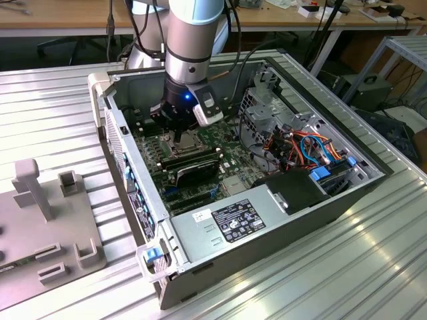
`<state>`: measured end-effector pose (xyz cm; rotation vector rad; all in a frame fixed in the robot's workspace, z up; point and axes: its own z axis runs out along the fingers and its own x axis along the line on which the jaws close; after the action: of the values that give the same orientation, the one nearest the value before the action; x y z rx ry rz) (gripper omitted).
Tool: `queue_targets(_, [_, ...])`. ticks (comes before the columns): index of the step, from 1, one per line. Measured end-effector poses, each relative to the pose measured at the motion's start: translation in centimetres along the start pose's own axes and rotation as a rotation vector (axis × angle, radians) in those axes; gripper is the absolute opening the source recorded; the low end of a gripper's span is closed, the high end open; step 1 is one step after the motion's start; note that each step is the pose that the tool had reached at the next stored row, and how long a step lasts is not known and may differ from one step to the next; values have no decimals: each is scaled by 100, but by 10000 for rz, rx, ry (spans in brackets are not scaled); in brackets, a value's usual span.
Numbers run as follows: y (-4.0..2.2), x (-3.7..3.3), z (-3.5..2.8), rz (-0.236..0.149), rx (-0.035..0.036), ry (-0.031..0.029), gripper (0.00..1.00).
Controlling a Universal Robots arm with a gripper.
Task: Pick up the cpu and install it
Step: 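Close the cpu cover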
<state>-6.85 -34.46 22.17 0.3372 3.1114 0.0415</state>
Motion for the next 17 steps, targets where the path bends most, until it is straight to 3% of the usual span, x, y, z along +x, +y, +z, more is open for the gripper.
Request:
queue_targets(7, [0,0,7,-1361,-13,37,11])
queue_targets(9, [0,0,10,-2114,-20,58,11])
queue_targets(13, [0,0,13,-2901,-26,80,11])
queue_targets(17, [0,1,13,-3345,-3,90,11])
